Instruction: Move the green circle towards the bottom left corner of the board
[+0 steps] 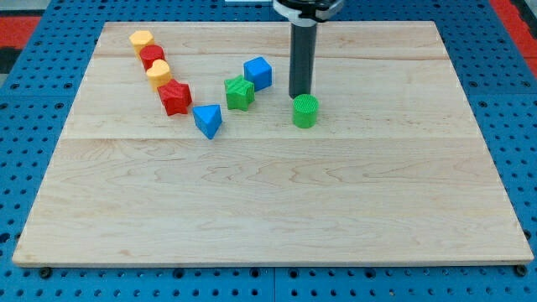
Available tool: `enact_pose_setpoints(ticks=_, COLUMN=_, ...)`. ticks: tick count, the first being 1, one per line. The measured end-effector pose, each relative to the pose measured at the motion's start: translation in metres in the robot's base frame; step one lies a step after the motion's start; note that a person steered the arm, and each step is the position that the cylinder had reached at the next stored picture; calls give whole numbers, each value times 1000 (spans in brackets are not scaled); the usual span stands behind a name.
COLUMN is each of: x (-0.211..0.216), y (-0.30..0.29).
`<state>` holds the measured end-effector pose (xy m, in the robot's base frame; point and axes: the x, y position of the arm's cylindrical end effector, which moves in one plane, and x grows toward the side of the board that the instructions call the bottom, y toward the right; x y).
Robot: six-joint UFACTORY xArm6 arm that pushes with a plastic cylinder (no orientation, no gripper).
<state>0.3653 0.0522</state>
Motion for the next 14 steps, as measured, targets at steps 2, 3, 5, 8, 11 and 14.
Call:
enact_pose_setpoints(ticks=2, x=16, y=10)
enact_pose_setpoints(ticks=3, x=40, y=5)
enact_pose_setpoints(ticks=5, x=114, y=-1)
enact_pose_setpoints(ticks=8, x=148, y=-57)
enact_pose_setpoints(ticks=11, x=148, y=-95)
enact_pose_setpoints(ticks=14, x=147, y=-204)
